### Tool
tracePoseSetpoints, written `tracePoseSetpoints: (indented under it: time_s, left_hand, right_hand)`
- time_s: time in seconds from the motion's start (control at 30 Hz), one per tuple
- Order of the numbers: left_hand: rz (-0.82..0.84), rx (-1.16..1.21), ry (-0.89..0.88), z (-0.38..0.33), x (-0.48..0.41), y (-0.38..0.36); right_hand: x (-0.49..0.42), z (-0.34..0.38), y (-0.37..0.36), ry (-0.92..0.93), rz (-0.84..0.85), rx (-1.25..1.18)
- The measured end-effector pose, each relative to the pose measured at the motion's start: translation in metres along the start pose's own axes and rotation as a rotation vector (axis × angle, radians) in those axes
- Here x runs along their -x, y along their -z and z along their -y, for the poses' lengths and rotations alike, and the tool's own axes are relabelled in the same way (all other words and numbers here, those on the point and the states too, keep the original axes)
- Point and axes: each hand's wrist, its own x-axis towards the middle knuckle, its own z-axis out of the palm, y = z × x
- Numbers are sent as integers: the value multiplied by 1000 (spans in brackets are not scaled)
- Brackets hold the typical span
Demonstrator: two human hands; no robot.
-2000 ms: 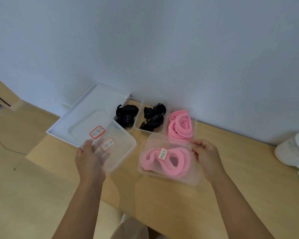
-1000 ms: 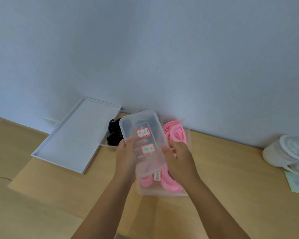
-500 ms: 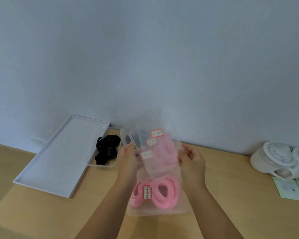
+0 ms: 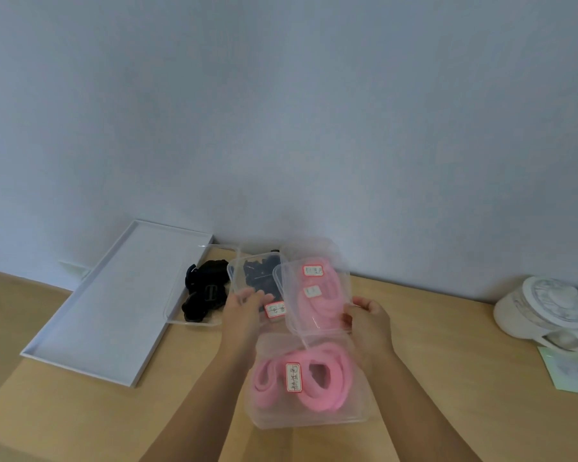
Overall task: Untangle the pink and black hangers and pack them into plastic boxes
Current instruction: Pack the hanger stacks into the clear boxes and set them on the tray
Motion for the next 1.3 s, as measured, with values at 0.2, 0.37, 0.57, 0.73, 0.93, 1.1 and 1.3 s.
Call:
tracePoseSetpoints:
  time_s: [0.2, 0.37, 0.57, 0.73, 0.93, 1.1, 1.3]
  left_hand:
    - [36, -277, -54, -4, -9, -11]
    - [96, -248, -70, -10, -11, -8]
    - [152, -392, -86, -4, -8, -16]
    - [248, -608, -161, -18, -13, -20]
    - [347, -430, -115, -17, -1, -29]
    - [329, -185, 72, -7, -6, -32]
    - [297, -43, 112, -9, -13, -27]
  right_hand:
    - [3, 0, 4, 206, -35, 257]
    - [-3, -8, 4, 237, -99, 415]
    - [1, -8, 8, 160, -30, 312]
    - [1, -2, 13, 221, -51, 258]
    - [7, 1, 8, 208, 3, 141]
    - [14, 4, 12, 239, 30, 110]
    - [27, 13, 7, 293, 136, 8]
